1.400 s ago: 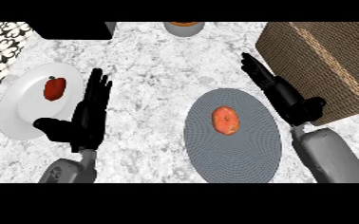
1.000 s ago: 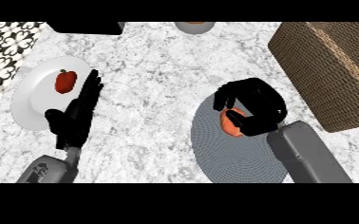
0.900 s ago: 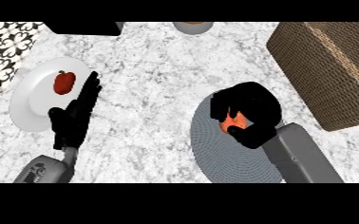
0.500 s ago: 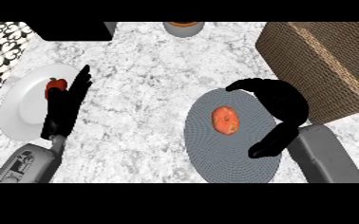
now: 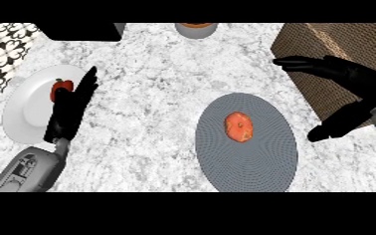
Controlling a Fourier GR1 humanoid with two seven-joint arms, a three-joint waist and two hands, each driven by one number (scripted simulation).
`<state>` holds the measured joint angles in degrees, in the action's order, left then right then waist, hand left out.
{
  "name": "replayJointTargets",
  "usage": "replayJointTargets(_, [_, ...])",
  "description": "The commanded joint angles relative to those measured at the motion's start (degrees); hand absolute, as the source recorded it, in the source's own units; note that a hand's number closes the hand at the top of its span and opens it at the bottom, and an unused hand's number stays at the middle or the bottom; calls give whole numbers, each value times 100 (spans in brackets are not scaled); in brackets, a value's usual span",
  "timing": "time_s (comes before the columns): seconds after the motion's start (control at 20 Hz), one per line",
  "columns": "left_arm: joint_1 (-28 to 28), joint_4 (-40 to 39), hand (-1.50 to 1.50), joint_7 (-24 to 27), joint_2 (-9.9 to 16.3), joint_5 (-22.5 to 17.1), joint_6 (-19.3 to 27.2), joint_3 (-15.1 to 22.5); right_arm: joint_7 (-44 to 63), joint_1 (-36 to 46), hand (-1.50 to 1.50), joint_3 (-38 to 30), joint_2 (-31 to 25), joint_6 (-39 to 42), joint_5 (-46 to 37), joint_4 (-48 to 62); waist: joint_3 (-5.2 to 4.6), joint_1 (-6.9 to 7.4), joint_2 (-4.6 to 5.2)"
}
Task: Pick the squash from the placemat and place it in the basket
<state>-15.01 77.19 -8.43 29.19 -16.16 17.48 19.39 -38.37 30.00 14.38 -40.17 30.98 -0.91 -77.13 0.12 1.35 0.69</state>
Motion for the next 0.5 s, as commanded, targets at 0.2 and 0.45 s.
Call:
replayJointTargets(0.2, [-189,76,0,-193,-1,81,-58,-4,-1606,394,-150,911,-1081,927,-960,501,4,139,7])
replayJointTargets(0.45, [-205,3,0,-192,-137,148,-87,23,-2095,590,-150,1342,-1004,520,-1150,1099,0,126,8])
